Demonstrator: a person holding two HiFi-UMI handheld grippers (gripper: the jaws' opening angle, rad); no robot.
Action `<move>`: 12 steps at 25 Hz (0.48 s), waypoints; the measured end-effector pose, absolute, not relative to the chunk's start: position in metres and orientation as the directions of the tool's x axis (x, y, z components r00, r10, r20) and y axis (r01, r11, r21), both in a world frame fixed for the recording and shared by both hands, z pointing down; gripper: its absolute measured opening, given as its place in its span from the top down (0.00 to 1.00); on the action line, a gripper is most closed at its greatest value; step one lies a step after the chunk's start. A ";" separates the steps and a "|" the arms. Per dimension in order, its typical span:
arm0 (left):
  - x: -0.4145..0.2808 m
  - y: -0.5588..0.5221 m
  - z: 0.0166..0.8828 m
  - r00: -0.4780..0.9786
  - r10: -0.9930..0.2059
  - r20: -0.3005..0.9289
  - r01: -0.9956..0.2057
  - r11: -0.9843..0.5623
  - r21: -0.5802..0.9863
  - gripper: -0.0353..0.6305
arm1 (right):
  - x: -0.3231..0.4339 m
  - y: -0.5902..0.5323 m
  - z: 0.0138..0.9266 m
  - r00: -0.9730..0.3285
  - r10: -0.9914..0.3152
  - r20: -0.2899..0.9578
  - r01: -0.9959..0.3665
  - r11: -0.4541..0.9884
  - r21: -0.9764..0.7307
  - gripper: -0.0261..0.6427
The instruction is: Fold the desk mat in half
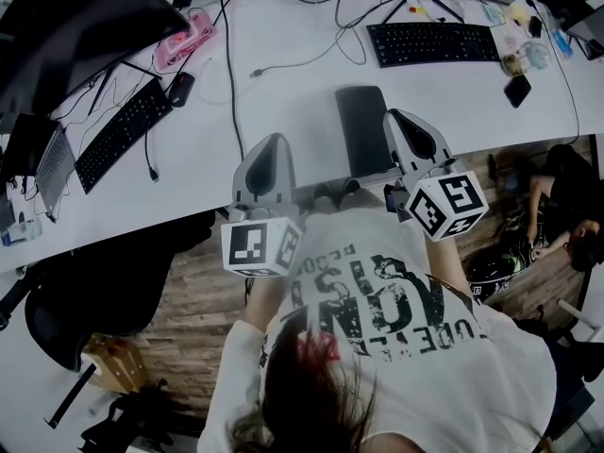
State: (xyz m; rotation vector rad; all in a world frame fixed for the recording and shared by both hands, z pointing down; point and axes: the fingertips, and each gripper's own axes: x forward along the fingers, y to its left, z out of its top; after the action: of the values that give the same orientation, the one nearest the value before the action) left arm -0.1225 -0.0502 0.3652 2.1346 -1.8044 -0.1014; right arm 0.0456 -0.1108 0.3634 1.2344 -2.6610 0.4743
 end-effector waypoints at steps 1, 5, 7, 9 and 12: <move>-0.123 -0.051 0.365 0.190 -0.968 0.165 -0.943 -0.134 0.304 0.94 | 0.045 -0.111 0.363 -0.643 -0.711 0.283 -0.765 0.607 -0.213 0.96; -0.122 -0.052 0.366 0.197 -0.966 0.168 -0.942 -0.138 0.306 0.94 | 0.044 -0.111 0.363 -0.642 -0.712 0.285 -0.766 0.607 -0.211 0.96; -0.121 -0.053 0.365 0.201 -0.965 0.168 -0.941 -0.142 0.306 0.94 | 0.045 -0.111 0.363 -0.641 -0.712 0.286 -0.767 0.605 -0.212 0.96; -0.120 -0.053 0.366 0.203 -0.965 0.168 -0.941 -0.145 0.307 0.94 | 0.044 -0.111 0.363 -0.640 -0.712 0.288 -0.768 0.605 -0.212 0.96; -0.120 -0.054 0.366 0.206 -0.964 0.169 -0.940 -0.147 0.308 0.94 | 0.045 -0.111 0.363 -0.638 -0.714 0.289 -0.770 0.603 -0.211 0.96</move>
State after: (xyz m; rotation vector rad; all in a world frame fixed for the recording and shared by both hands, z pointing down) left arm -0.1197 -0.0537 0.3660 2.1437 -1.7822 -0.0969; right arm 0.0446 -0.1113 0.3634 1.2396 -2.6526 0.4745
